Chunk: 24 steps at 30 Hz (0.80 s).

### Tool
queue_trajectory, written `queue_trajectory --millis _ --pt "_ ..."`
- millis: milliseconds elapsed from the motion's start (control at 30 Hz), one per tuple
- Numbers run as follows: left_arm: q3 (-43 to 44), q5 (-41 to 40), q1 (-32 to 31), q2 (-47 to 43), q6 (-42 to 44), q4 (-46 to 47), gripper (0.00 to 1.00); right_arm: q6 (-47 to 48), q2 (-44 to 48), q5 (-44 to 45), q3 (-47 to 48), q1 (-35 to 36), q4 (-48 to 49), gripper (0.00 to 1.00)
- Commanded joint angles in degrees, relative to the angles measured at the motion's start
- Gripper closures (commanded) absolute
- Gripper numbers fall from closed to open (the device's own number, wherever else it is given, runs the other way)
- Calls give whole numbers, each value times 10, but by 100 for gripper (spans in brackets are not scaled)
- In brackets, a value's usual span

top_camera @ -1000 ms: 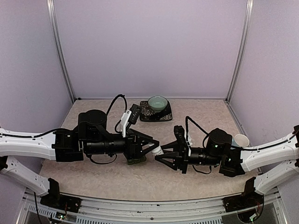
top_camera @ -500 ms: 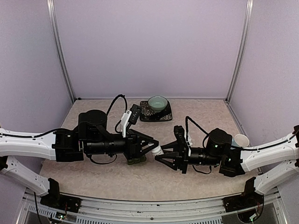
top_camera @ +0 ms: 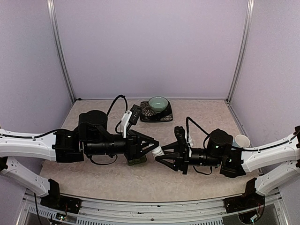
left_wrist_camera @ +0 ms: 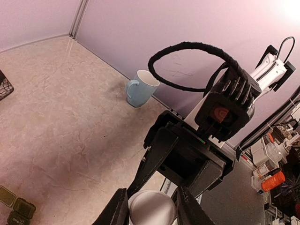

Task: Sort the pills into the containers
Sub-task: Unscrew the lid of the pill bottle from the pill bottle.

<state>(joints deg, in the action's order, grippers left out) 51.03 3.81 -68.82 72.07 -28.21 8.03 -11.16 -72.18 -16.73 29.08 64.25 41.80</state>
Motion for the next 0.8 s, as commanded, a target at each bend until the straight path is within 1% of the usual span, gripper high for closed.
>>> queue_trajectory --millis 0,33,100,133,233,400,633,767 --pt "5 -1 2 -5 4 4 62 6 9 5 9 -4 -3 74" --pt "5 1 2 -3 4 3 59 7 9 4 9 -4 -3 74" --pt "4 3 2 -1 3 2 49 7 10 5 9 -4 -3 74" --pt "3 4 2 0 2 3 47 6 11 6 9 -4 -3 74" --pt "-1 4 2 0 1 6 47 8 12 8 11 -4 -5 74" --pt "-3 4 2 -1 0 8 51 8 15 8 12 -4 -6 74" --pt "-4 6 2 2 -1 9 51 8 15 8 15 -4 -6 74" --pt "-6 2 2 -1 -1 9 54 8 14 10 16 -4 -8 74"
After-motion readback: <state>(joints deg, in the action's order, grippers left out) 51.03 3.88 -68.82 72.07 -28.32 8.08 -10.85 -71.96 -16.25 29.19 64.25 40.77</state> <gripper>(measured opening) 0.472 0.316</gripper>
